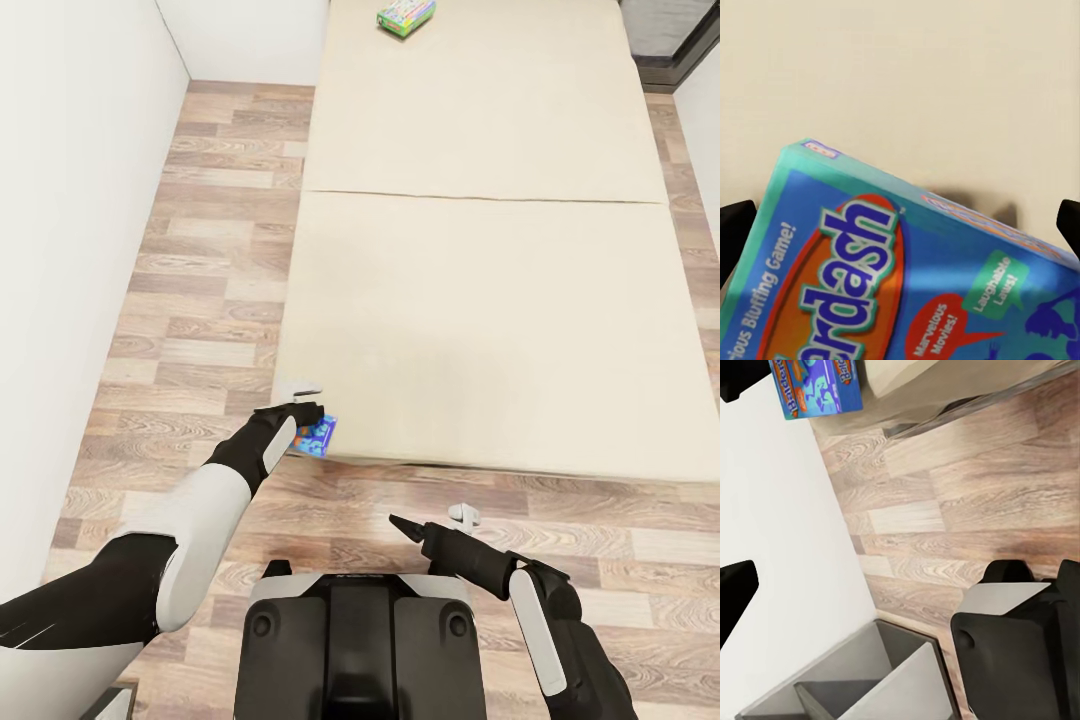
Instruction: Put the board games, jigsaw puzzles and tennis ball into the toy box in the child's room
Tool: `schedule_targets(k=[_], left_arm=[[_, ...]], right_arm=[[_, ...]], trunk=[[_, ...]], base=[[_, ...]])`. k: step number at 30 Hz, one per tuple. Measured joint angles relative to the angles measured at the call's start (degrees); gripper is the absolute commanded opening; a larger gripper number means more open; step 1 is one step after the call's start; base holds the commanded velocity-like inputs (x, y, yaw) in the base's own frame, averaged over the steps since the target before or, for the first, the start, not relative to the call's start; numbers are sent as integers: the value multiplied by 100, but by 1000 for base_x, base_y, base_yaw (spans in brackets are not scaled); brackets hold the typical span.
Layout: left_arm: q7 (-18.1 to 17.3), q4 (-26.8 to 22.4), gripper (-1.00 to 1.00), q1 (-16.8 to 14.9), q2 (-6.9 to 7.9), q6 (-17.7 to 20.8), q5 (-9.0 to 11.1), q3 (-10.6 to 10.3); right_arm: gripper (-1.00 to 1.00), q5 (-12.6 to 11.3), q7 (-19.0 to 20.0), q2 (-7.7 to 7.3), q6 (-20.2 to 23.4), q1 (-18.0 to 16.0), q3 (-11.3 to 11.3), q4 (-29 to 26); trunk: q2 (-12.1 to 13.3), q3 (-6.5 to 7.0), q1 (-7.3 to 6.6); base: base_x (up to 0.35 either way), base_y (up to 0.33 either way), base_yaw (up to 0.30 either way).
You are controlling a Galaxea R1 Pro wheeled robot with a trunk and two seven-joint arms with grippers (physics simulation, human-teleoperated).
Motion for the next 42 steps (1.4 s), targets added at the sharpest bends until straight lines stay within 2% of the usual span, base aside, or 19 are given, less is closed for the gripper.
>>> schedule_targets(k=[42], left_arm=[[-6,0,100,0,0,-9,2,0]], right_arm=[[100,0,1,0,-13,0,7,34]], trunk=[[0,0,1]], base=[[-24,0,0]])
